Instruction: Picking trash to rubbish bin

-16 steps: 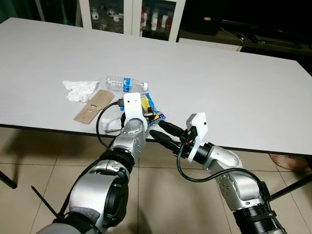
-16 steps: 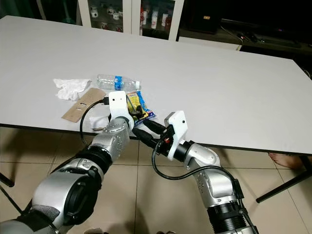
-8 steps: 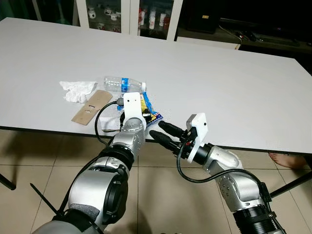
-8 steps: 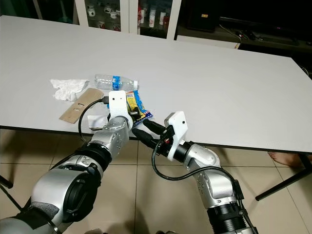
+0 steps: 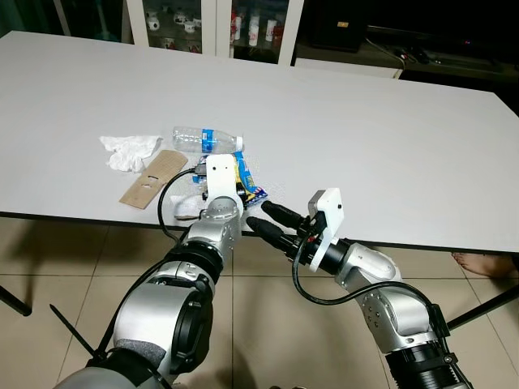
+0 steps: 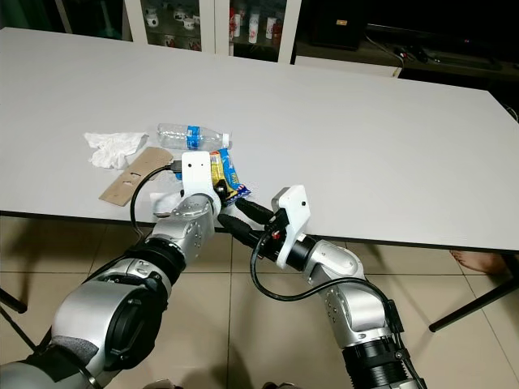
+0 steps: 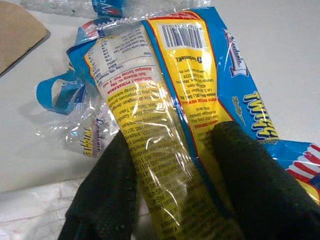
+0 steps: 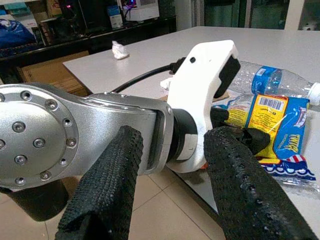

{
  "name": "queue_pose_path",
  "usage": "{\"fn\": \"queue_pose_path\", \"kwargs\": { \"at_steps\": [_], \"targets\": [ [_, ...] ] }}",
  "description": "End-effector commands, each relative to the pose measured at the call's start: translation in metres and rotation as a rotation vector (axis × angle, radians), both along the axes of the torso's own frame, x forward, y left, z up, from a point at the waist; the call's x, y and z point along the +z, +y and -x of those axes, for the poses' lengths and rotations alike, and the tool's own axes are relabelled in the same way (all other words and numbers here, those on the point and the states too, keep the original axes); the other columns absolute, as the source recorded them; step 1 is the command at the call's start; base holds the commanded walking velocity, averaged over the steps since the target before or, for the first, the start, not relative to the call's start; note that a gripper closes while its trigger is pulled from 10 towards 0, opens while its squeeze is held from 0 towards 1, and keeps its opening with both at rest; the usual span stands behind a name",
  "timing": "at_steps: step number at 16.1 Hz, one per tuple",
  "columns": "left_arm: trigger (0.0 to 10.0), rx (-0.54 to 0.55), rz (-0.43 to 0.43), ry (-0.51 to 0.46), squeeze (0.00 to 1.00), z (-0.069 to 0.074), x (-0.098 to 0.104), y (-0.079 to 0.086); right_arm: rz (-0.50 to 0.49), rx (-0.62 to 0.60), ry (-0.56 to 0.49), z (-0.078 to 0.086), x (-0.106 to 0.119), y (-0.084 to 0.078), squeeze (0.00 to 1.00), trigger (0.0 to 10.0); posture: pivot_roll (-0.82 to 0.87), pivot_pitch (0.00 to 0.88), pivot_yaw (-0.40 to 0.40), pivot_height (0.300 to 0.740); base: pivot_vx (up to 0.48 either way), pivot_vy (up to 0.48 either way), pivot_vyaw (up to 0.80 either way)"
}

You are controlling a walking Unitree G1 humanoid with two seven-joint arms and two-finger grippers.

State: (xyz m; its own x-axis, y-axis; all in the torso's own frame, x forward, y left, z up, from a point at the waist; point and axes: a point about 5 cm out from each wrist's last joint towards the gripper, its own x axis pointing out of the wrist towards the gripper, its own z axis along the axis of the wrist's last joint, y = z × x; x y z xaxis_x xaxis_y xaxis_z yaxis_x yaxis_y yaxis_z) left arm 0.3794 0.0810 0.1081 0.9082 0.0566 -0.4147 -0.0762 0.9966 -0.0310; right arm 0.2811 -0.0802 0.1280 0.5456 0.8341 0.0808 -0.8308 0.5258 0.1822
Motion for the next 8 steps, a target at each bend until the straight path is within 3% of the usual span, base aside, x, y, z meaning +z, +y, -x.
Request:
{"fn": "queue_pose_path", "kwargs": {
  "at_steps": [1,8],
  "targets": [
    [0.0,-0.022,-0.001,0.107,0.00,0.013,-0.024,-0.004,-0.007,-0.006,-0.004,0.000,0.003,-0.001,0.00,10.0,-0.07,0.037,-0.091,0.740,0.000,0.000,0.00],
    [0.0,-0.016,-0.006,0.117,0.00,0.020,-0.036,0.000,-0.010,-0.002,-0.010,-0.003,0.002,0.004,0.00,10.0,-0.05,0.009,-0.085,0.740,0.000,0.000,0.00]
  ]
}}
